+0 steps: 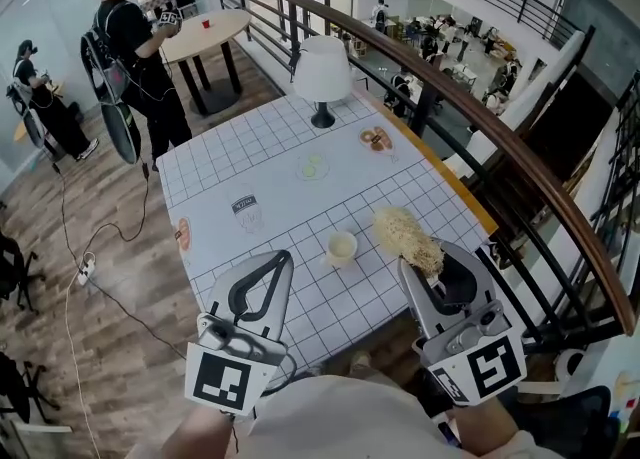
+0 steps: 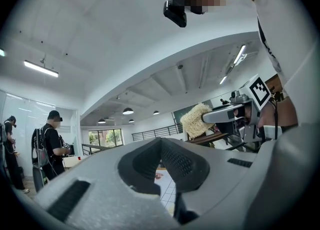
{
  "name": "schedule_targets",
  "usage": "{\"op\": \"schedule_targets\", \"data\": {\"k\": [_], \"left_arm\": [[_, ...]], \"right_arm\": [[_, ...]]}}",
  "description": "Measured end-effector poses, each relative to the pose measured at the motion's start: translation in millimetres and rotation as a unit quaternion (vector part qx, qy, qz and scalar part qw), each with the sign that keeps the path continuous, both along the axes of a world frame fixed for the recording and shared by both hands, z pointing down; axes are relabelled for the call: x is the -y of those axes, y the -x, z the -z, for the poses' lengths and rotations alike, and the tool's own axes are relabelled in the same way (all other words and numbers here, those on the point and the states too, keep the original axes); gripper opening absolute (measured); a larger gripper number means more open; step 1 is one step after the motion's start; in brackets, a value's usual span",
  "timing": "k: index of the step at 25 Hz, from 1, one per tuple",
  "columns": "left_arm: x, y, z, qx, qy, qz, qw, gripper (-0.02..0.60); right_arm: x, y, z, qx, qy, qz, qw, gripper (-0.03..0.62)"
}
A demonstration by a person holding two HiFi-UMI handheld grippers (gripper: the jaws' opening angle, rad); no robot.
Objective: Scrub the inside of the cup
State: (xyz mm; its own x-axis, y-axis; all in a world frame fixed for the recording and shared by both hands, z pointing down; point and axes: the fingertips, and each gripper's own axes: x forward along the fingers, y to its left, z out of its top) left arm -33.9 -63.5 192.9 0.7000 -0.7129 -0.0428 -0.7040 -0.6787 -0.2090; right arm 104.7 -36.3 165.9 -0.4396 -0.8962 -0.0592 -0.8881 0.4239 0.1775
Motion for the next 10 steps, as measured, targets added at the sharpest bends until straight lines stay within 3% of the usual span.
{"op": "schedule_targets", "data": {"k": [10], "left_arm": [[-3.6, -6.5, 0.5, -0.001, -0.001, -0.011, 0.9999, 0.014]], "right_arm": [[-2.5, 1.2, -1.0, -0.001, 0.002, 0.005, 1.0, 0.121]]}}
